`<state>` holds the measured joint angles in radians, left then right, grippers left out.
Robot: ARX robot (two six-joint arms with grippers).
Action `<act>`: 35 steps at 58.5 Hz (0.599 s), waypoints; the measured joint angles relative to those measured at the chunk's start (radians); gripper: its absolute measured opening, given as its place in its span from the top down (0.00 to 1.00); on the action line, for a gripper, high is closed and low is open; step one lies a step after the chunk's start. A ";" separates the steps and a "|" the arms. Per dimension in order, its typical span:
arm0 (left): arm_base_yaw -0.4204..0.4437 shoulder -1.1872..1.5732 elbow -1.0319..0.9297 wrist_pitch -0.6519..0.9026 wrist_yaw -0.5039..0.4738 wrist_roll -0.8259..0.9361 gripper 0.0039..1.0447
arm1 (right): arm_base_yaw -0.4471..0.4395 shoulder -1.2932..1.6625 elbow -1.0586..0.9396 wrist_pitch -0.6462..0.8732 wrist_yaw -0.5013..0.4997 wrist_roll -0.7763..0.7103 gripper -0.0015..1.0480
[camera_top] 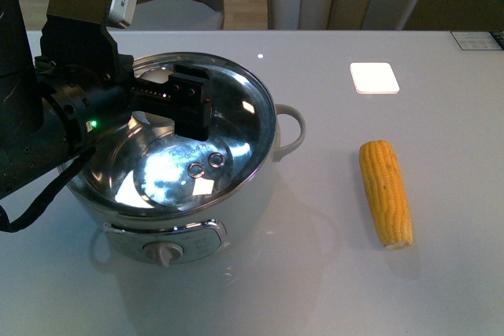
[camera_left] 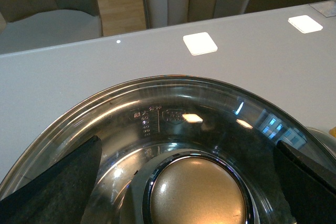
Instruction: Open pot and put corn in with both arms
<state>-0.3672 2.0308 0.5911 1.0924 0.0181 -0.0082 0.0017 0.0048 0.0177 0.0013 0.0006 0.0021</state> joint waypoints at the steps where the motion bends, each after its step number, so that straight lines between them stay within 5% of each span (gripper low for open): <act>1: -0.002 0.002 0.000 0.001 0.000 0.000 0.07 | 0.000 0.000 0.000 0.000 0.000 0.000 0.08; 15: -0.011 0.019 0.002 0.001 -0.016 -0.004 0.07 | 0.000 0.000 0.000 0.000 0.000 0.000 0.08; 35: -0.024 0.031 0.002 0.000 -0.022 -0.017 0.27 | 0.000 0.000 0.000 0.000 0.000 0.000 0.08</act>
<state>-0.3912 2.0617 0.5934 1.0927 -0.0036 -0.0250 0.0017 0.0048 0.0177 0.0013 0.0006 0.0021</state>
